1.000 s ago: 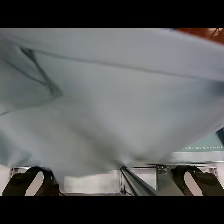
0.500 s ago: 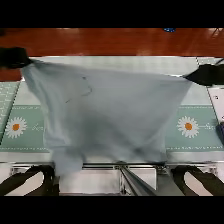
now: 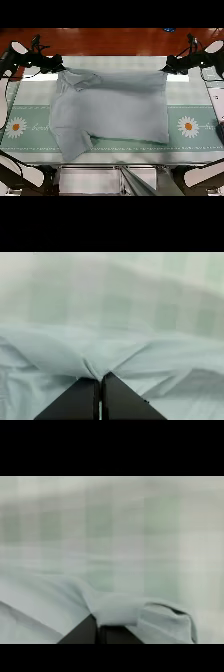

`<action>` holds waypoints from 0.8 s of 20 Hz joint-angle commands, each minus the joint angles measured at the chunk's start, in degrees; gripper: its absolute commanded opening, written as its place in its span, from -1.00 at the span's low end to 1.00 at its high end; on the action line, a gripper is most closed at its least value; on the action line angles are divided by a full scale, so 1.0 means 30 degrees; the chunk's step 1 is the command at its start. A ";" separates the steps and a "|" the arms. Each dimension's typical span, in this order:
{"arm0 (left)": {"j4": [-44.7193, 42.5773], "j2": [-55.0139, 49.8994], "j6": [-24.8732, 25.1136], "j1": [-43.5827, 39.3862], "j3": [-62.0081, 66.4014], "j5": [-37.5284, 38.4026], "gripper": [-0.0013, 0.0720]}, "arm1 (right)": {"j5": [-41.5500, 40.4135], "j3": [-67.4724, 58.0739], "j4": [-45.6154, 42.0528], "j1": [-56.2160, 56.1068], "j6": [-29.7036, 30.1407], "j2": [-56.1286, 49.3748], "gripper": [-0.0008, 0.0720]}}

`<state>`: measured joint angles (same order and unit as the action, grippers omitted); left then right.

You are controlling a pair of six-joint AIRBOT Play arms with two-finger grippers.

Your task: Fold the shirts.

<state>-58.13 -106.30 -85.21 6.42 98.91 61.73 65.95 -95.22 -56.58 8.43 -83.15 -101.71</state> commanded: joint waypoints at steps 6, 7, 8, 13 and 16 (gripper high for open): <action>-0.1661 -0.0976 0.3526 0.1392 0.1392 0.8604 -0.92 | 0.6776 -0.1180 -0.3832 -0.0007 0.0933 -0.0954 -0.92; -0.1749 -0.0976 0.3432 0.1632 0.1282 0.9143 -0.92 | 0.7359 -0.1144 -0.4291 -0.0007 0.0911 -0.0962 -0.92; -0.2120 -0.0976 0.2936 0.1821 0.1137 0.9377 -0.92 | 0.7788 -0.0991 -0.4554 -0.0007 0.0758 -0.0962 -0.92; -0.3264 -0.0984 0.2506 0.1625 0.0393 0.9260 -0.92 | 0.6980 0.1093 -0.4539 -0.0022 0.0561 -0.0962 -0.92; -0.3264 -0.1122 0.2499 0.1042 -0.0262 0.9311 -0.91 | 0.5501 0.2579 -0.3446 -0.0022 0.0466 -0.0962 -0.91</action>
<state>-67.11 -109.36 -77.41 10.63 99.68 88.58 85.54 -91.13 -69.06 8.36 -81.30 -104.60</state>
